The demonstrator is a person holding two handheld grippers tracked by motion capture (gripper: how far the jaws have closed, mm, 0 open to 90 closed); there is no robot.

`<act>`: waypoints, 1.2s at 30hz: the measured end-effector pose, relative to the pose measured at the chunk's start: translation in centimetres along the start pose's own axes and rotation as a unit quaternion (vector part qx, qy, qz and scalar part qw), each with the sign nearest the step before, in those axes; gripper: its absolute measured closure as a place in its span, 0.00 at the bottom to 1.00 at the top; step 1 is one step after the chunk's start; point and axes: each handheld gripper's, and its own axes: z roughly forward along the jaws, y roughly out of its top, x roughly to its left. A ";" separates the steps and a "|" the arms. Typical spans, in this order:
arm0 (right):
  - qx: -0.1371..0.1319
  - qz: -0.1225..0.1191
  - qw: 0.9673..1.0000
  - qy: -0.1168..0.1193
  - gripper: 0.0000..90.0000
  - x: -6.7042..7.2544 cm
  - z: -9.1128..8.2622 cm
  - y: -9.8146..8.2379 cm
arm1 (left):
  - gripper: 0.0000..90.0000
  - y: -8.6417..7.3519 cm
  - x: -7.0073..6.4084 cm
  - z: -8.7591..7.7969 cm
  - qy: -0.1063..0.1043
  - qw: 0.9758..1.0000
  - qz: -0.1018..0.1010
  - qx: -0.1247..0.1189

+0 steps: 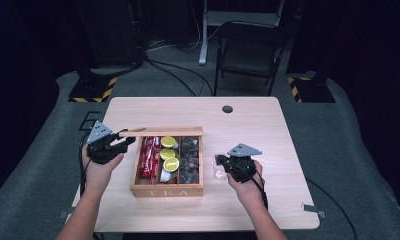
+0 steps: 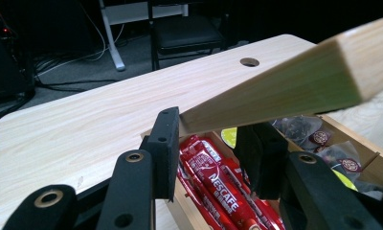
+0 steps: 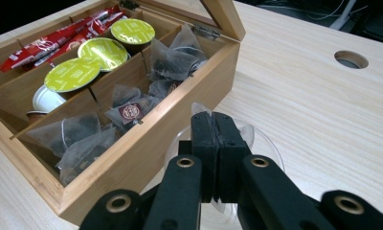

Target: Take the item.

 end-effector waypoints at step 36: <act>-0.026 0.018 0.999 0.001 0.60 0.9 0.5 0.1 | 0.66 -0.1 -0.2 0.0 0.000 1.000 0.006 0.000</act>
